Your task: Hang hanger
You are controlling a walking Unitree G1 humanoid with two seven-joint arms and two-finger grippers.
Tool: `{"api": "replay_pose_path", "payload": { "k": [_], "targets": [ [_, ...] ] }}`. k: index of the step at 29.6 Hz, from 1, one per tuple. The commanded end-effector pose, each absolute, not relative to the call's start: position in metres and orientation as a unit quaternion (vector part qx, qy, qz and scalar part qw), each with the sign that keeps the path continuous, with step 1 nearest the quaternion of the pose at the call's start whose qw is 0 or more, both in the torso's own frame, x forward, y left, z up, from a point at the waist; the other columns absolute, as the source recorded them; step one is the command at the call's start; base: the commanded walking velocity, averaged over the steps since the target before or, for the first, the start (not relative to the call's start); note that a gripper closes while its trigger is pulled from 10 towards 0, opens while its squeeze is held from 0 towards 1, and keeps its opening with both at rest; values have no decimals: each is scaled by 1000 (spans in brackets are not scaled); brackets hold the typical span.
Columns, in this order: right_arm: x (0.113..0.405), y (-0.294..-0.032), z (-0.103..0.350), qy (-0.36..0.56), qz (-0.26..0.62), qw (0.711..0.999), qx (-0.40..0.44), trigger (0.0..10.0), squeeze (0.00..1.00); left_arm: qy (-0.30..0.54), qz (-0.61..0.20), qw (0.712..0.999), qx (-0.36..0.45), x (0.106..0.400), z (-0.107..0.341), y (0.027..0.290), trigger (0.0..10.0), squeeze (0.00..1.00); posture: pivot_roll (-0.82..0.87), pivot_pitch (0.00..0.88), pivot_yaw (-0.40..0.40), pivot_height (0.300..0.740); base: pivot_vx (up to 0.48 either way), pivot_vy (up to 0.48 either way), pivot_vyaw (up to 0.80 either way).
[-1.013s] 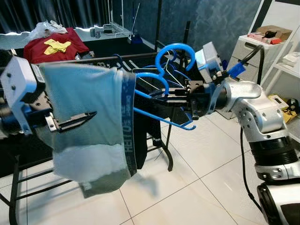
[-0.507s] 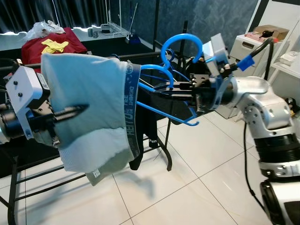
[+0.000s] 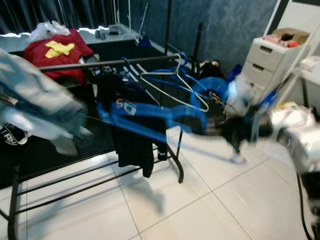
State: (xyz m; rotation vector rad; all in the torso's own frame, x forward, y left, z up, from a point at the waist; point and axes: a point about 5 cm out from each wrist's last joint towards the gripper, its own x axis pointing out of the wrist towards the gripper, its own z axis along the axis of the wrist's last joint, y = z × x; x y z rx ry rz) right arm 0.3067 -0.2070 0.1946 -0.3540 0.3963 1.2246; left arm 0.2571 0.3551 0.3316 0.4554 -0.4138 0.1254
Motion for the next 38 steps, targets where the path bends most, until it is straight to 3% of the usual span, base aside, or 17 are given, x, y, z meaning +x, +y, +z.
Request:
{"api": "replay_pose_path", "payload": {
  "k": [1, 2, 4, 5, 9, 10, 11, 12, 15, 17, 26, 29, 31, 32, 36, 38],
  "targets": [
    [316, -212, 180, 191, 508, 819, -186, 1059, 0, -174, 100, 960, 194, 258, 311, 363, 0, 0, -52, 0, -47, 740, 0, 0, 0],
    [327, -217, 159, 186, 416, 877, -151, 10000, 0, -136, 117, 969, 169, 254, 282, 364, 7020, 0, -49, 0, -48, 740, 0, 0, 0],
    [329, -218, 155, 183, 390, 894, -125, 10000, 0, -123, 116, 973, 160, 252, 271, 363, 7020, 0, -49, 0, -48, 740, 0, 0, 0],
    [328, -219, 144, 181, 353, 913, -98, 10000, 0, -59, 76, 981, 166, 251, 233, 344, 10000, 0, -48, 0, -49, 740, 0, 0, 0],
    [327, -220, 139, 182, 343, 917, -97, 10000, 0, -37, 61, 983, 170, 250, 220, 337, 10000, 0, -48, 0, -49, 740, 0, 0, 0],
    [317, -223, 119, 190, 296, 934, -54, 10000, 0, 32, 36, 989, 137, 237, 165, 305, 10000, 0, -35, 0, -56, 740, 0, 0, 800],
    [317, -223, 119, 190, 296, 934, -54, 10000, 0, 32, 36, 989, 137, 237, 165, 305, 10000, 0, -35, 0, -56, 740, 0, 0, 800],
    [308, -226, 104, 199, 258, 945, -22, 10000, 0, 79, 21, 991, 105, 220, 130, 279, 10000, 0, -34, 0, -57, 740, 0, 0, 800],
    [294, -228, 87, 211, 226, 951, 5, 10000, 0, 118, 34, 991, 57, 199, 100, 257, 10000, 0, -30, 0, -60, 740, 0, 0, 792],
    [271, -231, 63, 225, 193, 955, 18, 10000, 0, 166, 85, 982, 34, 168, 64, 238, 10000, 0, -16, 0, -65, 740, 0, 0, 788],
    [242, -238, 25, 258, 160, 953, 10, 10000, 0, 241, 156, 958, -3, 128, 18, 227, 10000, 0, -1, 0, -69, 740, 0, 0, 788],
    [232, -265, 7, 277, 123, 952, 55, 10000, 0, 230, 168, 950, -123, 110, -3, 235, 10000, 0, 11, 0, -76, 740, 0, 0, 777],
    [232, -265, 7, 277, 123, 952, 55, 10000, 0, 230, 168, 950, -123, 110, -3, 235, 10000, 0, 11, 0, -76, 740, 0, 0, 781],
    [227, -276, 2, 286, 113, 950, 58, 10000, 0, 225, 175, 946, -155, 102, -10, 242, 10000, 0, 13, 0, -75, 740, 0, 0, 775],
    [202, -315, -8, 323, 49, 944, 51, 10000, 0, 242, 186, 942, -142, 87, -22, 242, 10000, 0, 30, 0, -80, 740, 0, 0, 775],
    [198, -318, -11, 329, 38, 942, 49, 10000, 0, 246, 190, 941, -135, 85, -24, 240, 10000, 0, 30, 0, -80, 740, 0, 0, 775]
  ]
}}
